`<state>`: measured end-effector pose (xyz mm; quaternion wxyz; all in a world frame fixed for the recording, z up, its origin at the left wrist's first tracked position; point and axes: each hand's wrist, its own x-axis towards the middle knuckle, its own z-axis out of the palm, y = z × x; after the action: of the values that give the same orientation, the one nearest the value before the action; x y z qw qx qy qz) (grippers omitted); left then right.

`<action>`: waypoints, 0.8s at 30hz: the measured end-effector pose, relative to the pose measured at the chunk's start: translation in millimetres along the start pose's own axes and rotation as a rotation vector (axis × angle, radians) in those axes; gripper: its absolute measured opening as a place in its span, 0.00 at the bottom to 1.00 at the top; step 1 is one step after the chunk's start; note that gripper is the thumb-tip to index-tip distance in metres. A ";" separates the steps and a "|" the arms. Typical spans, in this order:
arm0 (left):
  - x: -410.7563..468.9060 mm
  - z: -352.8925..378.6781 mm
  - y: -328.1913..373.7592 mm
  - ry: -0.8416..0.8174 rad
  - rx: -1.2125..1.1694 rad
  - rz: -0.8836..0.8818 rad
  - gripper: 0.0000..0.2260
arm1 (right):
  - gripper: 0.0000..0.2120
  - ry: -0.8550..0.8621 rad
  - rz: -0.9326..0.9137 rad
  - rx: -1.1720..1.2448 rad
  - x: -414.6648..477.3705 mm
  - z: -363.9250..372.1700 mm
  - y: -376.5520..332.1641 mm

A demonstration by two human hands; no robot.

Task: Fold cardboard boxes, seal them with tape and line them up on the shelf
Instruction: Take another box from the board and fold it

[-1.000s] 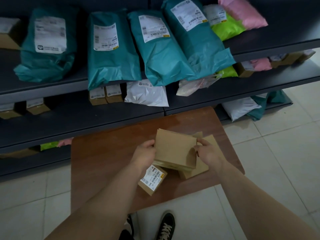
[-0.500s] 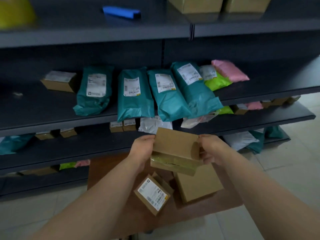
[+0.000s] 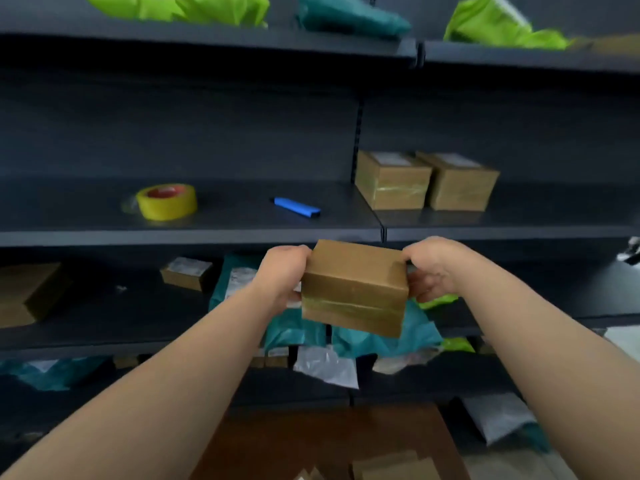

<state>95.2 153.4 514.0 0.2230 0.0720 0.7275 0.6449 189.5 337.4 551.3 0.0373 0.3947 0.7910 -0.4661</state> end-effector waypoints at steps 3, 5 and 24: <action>3.8 -13.4 41.5 0.032 -0.030 0.060 0.10 | 0.12 -0.023 -0.048 0.034 -8.6 -19.7 -41.1; 9.2 -22.3 65.3 0.050 -0.031 0.088 0.12 | 0.12 -0.029 -0.090 0.028 -8.7 -28.0 -64.9; 126.9 -120.2 100.0 0.107 0.140 0.151 0.26 | 0.21 0.098 -0.411 0.335 46.5 54.7 -177.7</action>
<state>-86.2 110.1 590.0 0.1291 0.1074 0.7742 0.6103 23.5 277.8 626.4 -0.1622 0.2486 0.7672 -0.5686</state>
